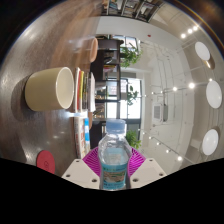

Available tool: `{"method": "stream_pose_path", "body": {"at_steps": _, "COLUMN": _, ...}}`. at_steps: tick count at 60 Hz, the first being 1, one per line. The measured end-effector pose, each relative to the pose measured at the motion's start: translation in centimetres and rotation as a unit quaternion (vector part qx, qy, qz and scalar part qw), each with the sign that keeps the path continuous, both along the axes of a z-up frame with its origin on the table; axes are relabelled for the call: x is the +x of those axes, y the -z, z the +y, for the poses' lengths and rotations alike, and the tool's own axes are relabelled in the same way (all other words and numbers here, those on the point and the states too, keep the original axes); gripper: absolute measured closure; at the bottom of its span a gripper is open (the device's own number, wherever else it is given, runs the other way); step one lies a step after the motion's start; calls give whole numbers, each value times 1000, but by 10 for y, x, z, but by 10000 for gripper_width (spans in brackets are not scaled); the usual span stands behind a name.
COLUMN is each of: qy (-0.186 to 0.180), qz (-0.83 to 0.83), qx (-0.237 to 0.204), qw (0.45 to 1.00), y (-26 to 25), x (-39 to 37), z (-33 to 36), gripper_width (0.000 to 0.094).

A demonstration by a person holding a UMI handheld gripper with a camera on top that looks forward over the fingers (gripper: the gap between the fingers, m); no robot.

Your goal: Pour water

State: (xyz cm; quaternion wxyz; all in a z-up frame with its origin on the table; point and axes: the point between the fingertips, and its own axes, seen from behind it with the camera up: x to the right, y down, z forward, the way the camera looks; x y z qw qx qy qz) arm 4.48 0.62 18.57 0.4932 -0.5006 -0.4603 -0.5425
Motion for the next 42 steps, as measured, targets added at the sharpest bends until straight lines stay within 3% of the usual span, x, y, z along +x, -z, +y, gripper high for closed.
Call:
{"method": "stream_pose_path", "body": {"at_steps": 24, "qy": -60, "qz": -349, "qx": -7, "qw": 935, "y": 23, "x": -64, "z": 35, "gripper_width": 636}}
{"method": "stream_pose_path", "body": {"at_steps": 42, "qy": -75, "qz": -387, "qx": -8, "qw": 919, "y": 27, "x": -70, "z": 39, "gripper_width": 635}}
